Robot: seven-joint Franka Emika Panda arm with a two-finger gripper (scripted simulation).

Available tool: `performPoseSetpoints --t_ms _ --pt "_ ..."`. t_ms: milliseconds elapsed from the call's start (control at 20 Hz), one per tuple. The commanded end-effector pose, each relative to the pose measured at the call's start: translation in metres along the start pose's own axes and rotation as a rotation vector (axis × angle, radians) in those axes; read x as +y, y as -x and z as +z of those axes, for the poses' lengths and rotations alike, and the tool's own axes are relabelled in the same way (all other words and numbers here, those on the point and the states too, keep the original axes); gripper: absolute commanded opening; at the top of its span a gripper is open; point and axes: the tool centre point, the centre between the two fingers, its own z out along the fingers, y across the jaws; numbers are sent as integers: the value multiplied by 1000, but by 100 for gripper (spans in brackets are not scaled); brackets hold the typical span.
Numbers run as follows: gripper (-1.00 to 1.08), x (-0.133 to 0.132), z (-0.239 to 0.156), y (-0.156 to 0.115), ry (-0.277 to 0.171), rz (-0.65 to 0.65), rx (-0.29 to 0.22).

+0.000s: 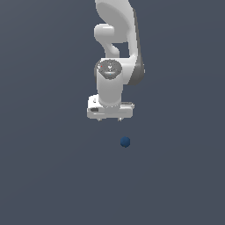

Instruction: Pick up the object and move it to a goal position.

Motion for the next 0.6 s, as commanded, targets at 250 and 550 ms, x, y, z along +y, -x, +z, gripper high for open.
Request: performPoseSetpoints --t_ms 250,550 --pt "100 -16 1 0 3 -38 -11" --pt "100 -28 2 0 5 -66 -19"
